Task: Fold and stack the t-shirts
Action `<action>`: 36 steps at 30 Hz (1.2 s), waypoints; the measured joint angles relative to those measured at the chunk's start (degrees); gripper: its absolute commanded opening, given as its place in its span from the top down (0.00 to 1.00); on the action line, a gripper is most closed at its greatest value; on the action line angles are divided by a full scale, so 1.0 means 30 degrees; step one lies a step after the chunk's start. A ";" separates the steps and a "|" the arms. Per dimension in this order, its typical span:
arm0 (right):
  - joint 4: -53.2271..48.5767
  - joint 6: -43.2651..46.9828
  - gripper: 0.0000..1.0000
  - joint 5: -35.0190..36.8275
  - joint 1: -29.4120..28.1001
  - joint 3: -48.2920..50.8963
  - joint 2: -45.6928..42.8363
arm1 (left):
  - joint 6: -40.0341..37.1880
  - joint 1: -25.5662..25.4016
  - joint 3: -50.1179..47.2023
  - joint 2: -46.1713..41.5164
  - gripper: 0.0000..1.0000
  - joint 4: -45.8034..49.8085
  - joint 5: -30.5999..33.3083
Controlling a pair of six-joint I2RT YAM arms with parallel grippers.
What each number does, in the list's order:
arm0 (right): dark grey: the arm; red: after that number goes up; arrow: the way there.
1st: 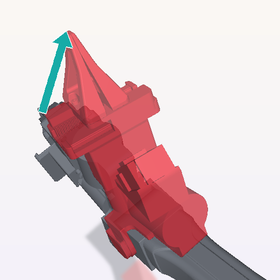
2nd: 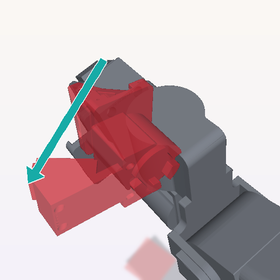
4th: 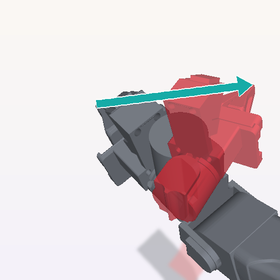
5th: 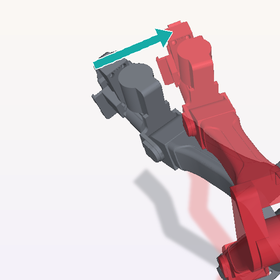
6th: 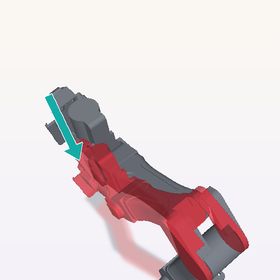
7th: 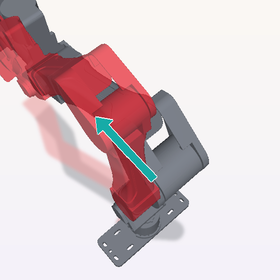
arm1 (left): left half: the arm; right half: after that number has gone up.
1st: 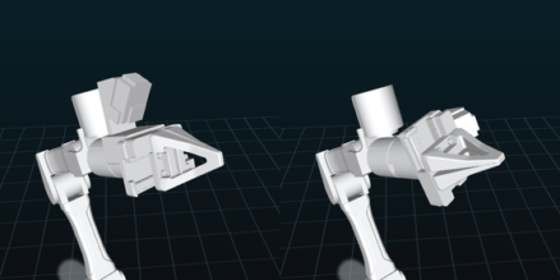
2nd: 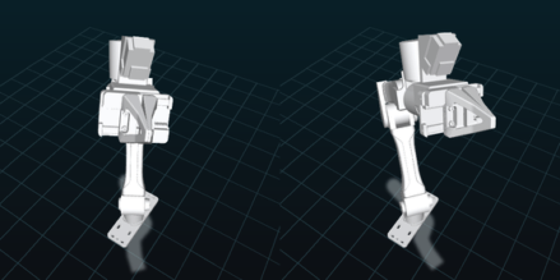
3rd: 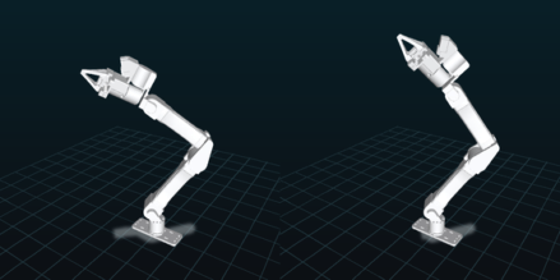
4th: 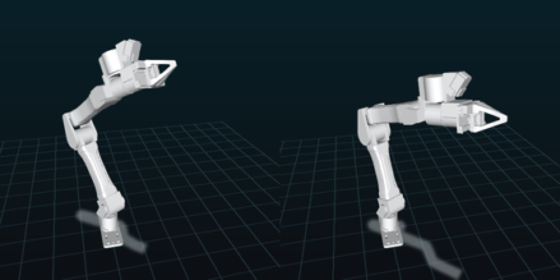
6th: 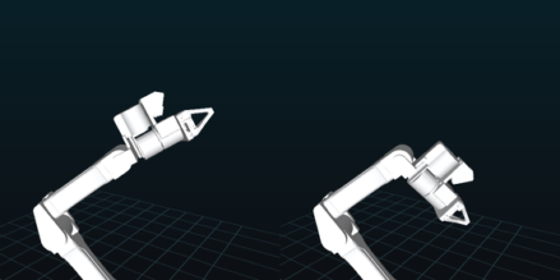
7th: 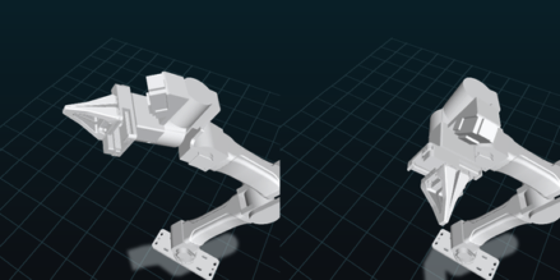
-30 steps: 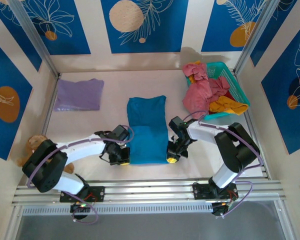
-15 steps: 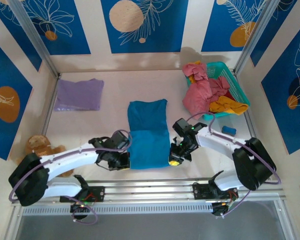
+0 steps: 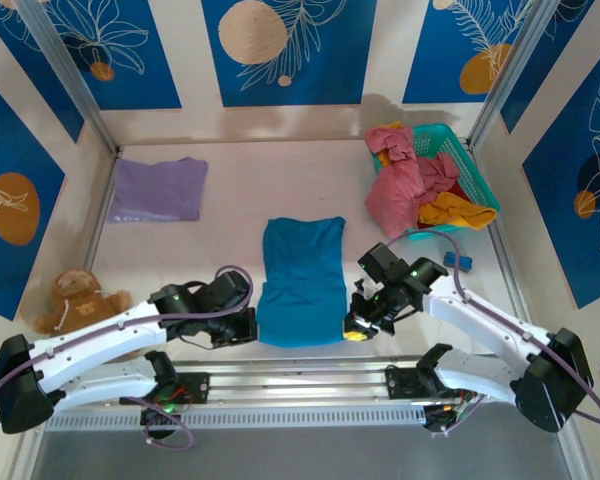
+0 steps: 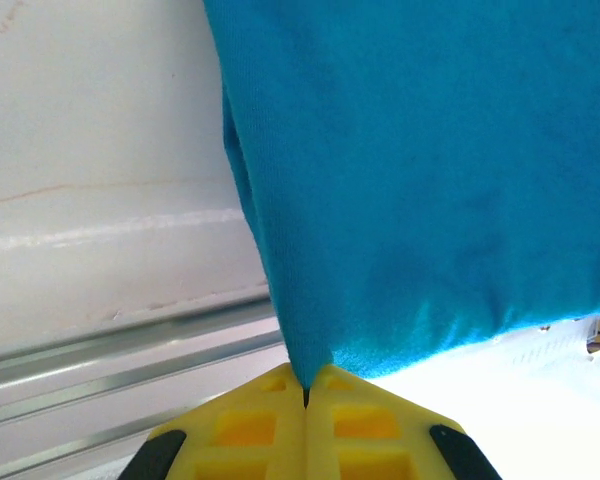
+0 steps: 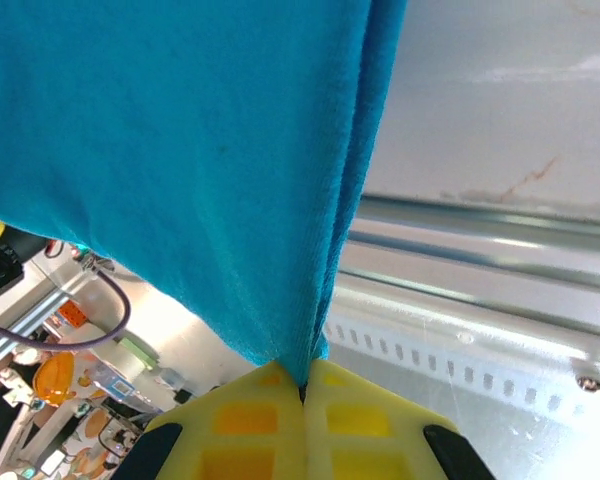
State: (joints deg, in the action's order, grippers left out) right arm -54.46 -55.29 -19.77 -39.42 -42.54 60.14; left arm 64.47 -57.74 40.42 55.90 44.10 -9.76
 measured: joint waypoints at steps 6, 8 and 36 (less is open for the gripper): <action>-0.1377 -0.0495 1.00 0.0146 0.0022 -0.1719 -0.0787 | -0.0138 -0.0102 0.3701 0.0627 1.00 0.1472 0.1188; -0.1566 -0.0561 1.00 0.0182 0.0044 -0.2310 -0.0787 | -0.0175 -0.0102 0.4881 0.0765 1.00 0.1625 0.1501; -0.0918 0.1821 1.00 -0.1508 0.7868 -0.5544 0.1909 | -0.4306 0.6710 0.8371 0.5683 1.00 0.1158 -0.2324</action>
State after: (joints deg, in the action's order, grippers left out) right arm -57.21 -49.82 -24.29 -15.81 -59.18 65.87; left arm 51.55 -37.60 65.54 72.95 47.57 -16.73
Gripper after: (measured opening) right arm 0.060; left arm 0.045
